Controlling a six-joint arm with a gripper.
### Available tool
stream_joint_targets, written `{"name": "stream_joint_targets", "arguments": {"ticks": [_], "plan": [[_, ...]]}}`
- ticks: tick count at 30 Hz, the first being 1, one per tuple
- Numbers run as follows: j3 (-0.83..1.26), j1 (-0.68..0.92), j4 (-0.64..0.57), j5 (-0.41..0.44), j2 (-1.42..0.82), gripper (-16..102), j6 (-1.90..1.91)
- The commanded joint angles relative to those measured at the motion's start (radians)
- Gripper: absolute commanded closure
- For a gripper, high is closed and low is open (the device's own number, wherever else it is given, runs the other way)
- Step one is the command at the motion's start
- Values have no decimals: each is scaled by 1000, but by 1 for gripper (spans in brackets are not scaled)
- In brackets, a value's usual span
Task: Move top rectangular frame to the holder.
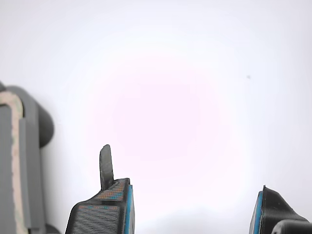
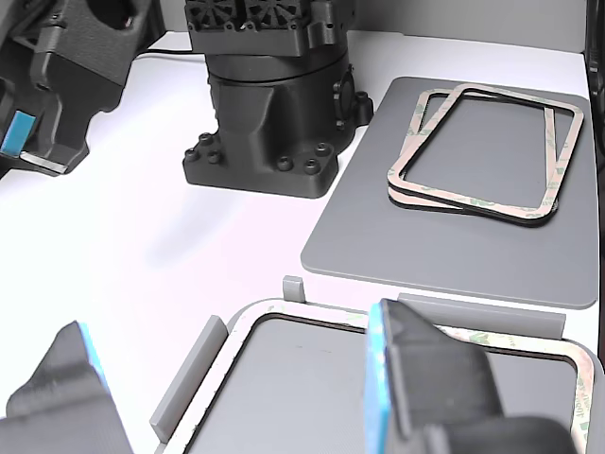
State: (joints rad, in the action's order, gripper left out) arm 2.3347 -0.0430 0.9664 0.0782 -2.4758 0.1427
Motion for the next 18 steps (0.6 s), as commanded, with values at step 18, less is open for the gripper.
{"name": "stream_joint_targets", "arguments": {"ticks": [18], "plan": [[304, -11, 3, -15, -480, -14, -41]]}}
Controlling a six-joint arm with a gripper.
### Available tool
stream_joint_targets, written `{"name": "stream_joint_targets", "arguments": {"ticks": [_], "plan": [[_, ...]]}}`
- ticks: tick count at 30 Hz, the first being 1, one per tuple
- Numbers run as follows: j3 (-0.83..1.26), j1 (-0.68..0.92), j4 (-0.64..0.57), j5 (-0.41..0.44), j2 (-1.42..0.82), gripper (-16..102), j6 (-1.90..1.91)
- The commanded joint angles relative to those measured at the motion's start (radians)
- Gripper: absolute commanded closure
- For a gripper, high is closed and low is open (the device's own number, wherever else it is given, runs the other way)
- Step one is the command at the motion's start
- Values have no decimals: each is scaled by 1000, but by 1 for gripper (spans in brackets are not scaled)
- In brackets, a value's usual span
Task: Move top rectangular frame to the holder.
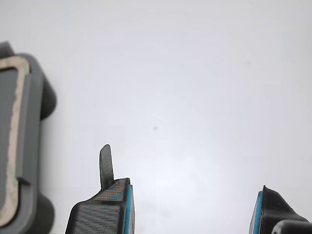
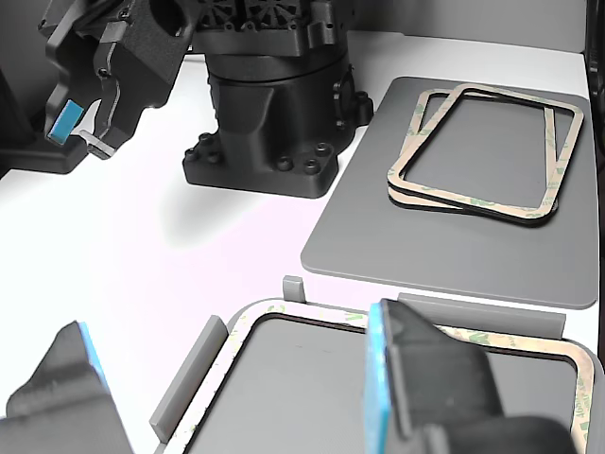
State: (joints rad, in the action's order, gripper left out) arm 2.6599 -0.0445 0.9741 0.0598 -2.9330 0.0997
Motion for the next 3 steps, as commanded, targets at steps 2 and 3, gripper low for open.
{"name": "stream_joint_targets", "arguments": {"ticks": [2, 3], "plan": [[-21, -9, -6, 3, -21, -14, 2], [-21, -9, -6, 5, -21, -14, 3]]}}
